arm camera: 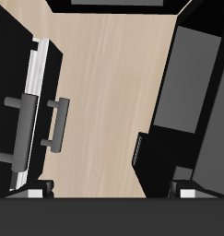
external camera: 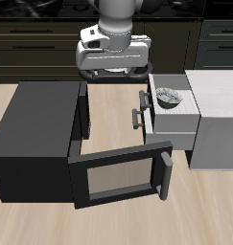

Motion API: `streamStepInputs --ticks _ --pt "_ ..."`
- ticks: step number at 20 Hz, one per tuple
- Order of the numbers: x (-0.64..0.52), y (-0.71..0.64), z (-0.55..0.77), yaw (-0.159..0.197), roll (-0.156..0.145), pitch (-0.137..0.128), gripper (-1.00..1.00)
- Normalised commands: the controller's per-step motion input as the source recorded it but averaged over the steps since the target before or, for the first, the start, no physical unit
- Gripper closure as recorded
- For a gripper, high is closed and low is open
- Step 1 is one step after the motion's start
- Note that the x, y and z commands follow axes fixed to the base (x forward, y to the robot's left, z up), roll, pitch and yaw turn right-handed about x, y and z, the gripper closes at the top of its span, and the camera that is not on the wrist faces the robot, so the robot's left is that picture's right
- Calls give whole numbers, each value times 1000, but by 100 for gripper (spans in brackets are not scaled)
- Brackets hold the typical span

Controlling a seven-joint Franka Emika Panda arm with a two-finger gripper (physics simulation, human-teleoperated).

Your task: Place the bowl in the top drawer and close the top drawer

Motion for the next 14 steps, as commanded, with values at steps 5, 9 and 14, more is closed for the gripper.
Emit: streamStepInputs --ticks 5,9,14 --pt "-49 -135 -14 77 -6 21 -100" --pt "-44 -96 -28 177 15 51 -100" --pt "18 -28 -20 239 -15 22 -100"
